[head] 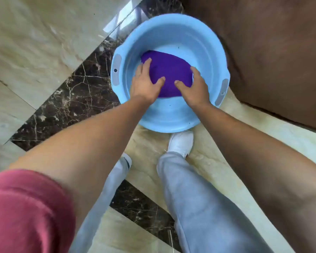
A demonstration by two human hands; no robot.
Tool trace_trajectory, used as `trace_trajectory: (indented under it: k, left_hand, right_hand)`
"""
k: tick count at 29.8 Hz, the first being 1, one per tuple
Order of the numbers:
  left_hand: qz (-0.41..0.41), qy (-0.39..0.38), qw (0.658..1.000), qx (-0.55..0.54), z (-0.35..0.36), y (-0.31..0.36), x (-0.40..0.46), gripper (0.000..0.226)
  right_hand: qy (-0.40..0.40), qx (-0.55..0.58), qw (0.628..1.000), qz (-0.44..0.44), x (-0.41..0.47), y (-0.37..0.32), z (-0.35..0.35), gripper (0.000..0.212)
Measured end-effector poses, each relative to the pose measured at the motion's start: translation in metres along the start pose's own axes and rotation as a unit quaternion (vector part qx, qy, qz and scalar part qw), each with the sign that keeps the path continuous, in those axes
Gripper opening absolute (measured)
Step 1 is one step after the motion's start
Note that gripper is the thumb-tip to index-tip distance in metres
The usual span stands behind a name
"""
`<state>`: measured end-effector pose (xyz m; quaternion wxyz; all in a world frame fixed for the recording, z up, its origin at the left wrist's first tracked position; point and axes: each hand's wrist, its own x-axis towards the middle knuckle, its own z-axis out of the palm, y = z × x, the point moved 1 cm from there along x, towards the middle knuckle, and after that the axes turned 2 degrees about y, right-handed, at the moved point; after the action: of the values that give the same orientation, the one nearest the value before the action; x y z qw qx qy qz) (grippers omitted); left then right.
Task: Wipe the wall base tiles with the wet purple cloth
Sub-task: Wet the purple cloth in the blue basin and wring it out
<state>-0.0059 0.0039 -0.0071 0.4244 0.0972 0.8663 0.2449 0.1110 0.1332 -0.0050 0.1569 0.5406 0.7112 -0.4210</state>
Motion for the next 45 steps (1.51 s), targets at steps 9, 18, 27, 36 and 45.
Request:
trace_trajectory:
  k: [9,18,27,36,45]
  left_hand:
    - [-0.022,0.015,0.998,0.057,0.048,-0.032,0.059,0.099]
    - [-0.111,-0.041,0.993,0.001,0.052,-0.034,0.071,0.06]
    - [-0.106,-0.073,0.992,-0.013,-0.011,-0.014,0.0,0.046]
    - [-0.052,-0.071,0.988,-0.123,-0.187,0.062,-0.078,0.044]
    - [-0.017,-0.025,0.948,-0.316,-0.343,0.104,-0.139,0.018]
  right_hand:
    - [0.074,-0.024,0.996,0.037,0.059,0.033,0.045,0.078]
    - [-0.007,-0.037,0.995,0.09,0.074,0.026,0.048,0.055]
    - [0.01,-0.012,0.998,0.059,-0.009,-0.013,-0.008,0.036]
    - [0.005,0.047,0.998,-0.03,-0.101,-0.165,-0.1,0.03]
    - [0.037,0.099,0.971,-0.214,-0.204,-0.304,-0.151,0.071]
